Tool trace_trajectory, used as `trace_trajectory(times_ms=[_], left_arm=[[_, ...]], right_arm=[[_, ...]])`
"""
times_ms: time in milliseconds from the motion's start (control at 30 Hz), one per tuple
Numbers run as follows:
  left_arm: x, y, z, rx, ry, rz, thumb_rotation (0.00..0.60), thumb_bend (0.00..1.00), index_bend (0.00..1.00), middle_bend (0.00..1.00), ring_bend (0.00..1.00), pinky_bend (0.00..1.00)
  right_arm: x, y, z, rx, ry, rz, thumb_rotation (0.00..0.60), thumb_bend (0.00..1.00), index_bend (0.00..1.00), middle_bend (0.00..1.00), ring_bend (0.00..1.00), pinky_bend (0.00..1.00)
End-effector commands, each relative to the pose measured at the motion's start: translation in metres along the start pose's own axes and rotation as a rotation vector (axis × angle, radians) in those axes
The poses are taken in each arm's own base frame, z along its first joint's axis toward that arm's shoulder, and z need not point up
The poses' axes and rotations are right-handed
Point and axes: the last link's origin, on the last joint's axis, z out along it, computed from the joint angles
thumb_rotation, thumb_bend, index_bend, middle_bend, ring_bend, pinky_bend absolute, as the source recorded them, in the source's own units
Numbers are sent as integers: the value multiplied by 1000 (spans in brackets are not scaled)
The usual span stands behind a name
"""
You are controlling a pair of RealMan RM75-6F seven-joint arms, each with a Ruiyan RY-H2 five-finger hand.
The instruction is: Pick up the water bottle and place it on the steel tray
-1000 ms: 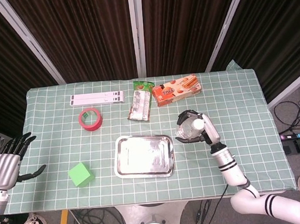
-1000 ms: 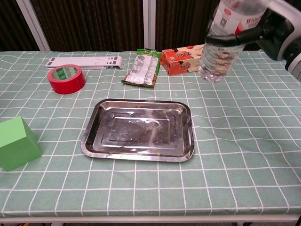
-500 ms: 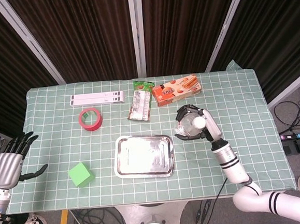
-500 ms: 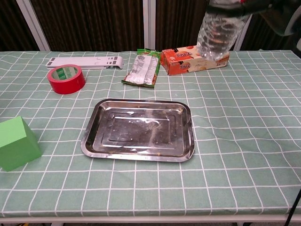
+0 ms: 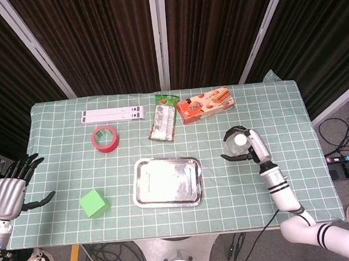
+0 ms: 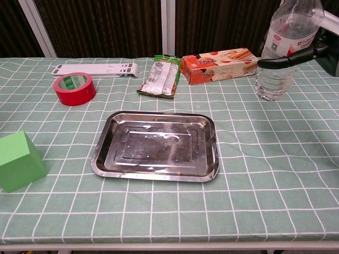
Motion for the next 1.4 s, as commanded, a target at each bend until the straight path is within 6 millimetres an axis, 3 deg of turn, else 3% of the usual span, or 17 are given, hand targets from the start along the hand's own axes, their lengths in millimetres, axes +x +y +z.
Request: trace_trajectory(times_ms=[33,200,300,400,467,533,767,867,1033,1100,1200,1400], left_arm=[[0,0,-1,3,3,-1,361,227,182,187,96,162],[0,0,-3,7,5,2,361,227,182,187,96,163],[2,-1,-4,12,7,2,361,228,183,187,96,162],[0,-2,-3,16,1,-4,359,227,182,187,96,162],[-2,-1,-2,10,-9,-5,365,227,182,187,97,162],[-5,2,-1,-3,-22,-1,363,227,183,187,97,162],[-2,2,-2,6,-10,10,359,228,182,187,96,162],[-3,2,-3,9,-12,8,361,228,182,187,96,162],[-8,3,0,-4,-24,-3,362,228,182,187,96,162],[-9,4,0,-11,-24,-7,362,228,182,187,96,162],[-8,5,0,-14,-20,-7,367,228,182,187,97,162],[-3,0,-5,4,-9,-1,361,228,182,187,97,162]], right_arm=[[-33,-26,0,37,-72,122,600,0,617,498,336,399],[-86,-31,30,-8,-168,154,600,0,617,498,336,400],[-73,-36,28,37,-131,109,600,0,617,498,336,400],[-26,-26,12,30,-30,97,600,0,617,498,336,400],[-14,-20,4,13,-6,102,600,0,617,498,336,400],[-23,-19,0,7,-43,117,600,0,617,498,336,400],[-93,-34,12,22,-194,154,600,0,617,498,336,400],[-82,-32,13,31,-149,134,600,0,617,498,336,400],[-30,-23,10,26,-17,112,600,0,617,498,336,400],[-21,-22,9,24,-4,113,600,0,616,498,336,400],[-25,-22,6,19,-24,126,600,0,616,498,336,400],[-60,-23,7,14,-102,169,600,0,617,498,336,400]])
